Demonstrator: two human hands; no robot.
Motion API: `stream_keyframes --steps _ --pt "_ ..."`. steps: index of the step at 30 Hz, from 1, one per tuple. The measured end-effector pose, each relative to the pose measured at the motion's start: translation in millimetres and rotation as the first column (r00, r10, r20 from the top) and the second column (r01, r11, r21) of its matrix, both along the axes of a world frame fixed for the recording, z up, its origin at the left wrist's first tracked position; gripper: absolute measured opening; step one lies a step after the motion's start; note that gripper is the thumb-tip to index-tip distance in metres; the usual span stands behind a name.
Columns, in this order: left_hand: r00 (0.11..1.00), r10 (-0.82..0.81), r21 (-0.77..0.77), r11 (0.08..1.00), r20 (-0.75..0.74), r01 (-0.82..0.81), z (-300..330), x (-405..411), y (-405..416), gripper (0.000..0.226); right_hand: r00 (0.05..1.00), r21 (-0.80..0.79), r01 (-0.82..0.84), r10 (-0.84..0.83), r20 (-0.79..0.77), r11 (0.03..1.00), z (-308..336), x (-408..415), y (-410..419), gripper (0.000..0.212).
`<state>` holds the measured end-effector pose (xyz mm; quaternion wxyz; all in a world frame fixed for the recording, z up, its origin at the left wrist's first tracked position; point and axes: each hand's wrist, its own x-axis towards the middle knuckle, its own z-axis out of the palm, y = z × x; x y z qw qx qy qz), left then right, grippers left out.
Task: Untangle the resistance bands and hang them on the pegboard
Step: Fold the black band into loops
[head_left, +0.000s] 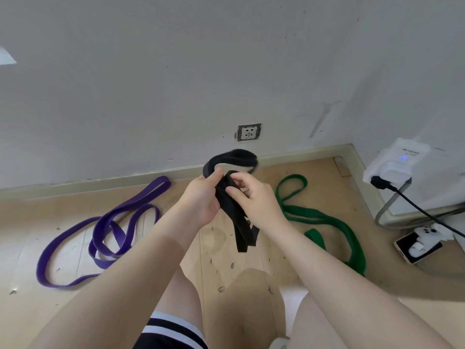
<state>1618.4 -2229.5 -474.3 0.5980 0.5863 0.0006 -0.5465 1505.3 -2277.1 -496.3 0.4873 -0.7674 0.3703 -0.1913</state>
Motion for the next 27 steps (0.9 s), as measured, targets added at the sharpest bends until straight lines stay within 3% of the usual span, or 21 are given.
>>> stream_keyframes --steps 6,12,15,20,22,25,27 --pt "0.997 -0.035 0.008 0.999 0.064 0.035 -5 -7 4 0.019 0.999 0.0 0.013 -0.012 -0.052 1.0 -5 -4 2 0.028" --pt "0.918 -0.155 0.184 0.979 0.364 0.092 -9 -14 10 0.011 0.997 0.07 0.031 -0.025 -0.078 0.997 -12 1 10 0.033" --pt "0.936 -0.163 0.146 0.982 0.312 0.122 -12 -15 16 0.014 0.996 0.023 0.069 -0.068 -0.054 0.997 -15 0 17 0.03" --pt "0.993 -0.103 -0.108 0.988 0.061 0.109 -20 -13 22 0.028 0.97 -0.279 0.209 -0.236 -0.064 0.937 -15 -5 11 0.031" --pt "0.996 -0.093 -0.152 0.984 0.017 0.095 -19 -18 22 0.027 0.976 -0.337 0.149 -0.194 -0.101 0.929 -15 -5 11 0.035" --pt "0.993 -0.111 -0.064 0.991 0.049 0.114 -12 -24 17 0.023 1.0 -0.11 0.018 -0.018 0.001 0.994 -13 -5 18 0.033" --pt "0.991 -0.121 0.027 0.992 0.063 0.12 -14 -21 11 0.033 0.997 0.081 -0.079 0.078 0.018 0.994 -13 -8 20 0.03"
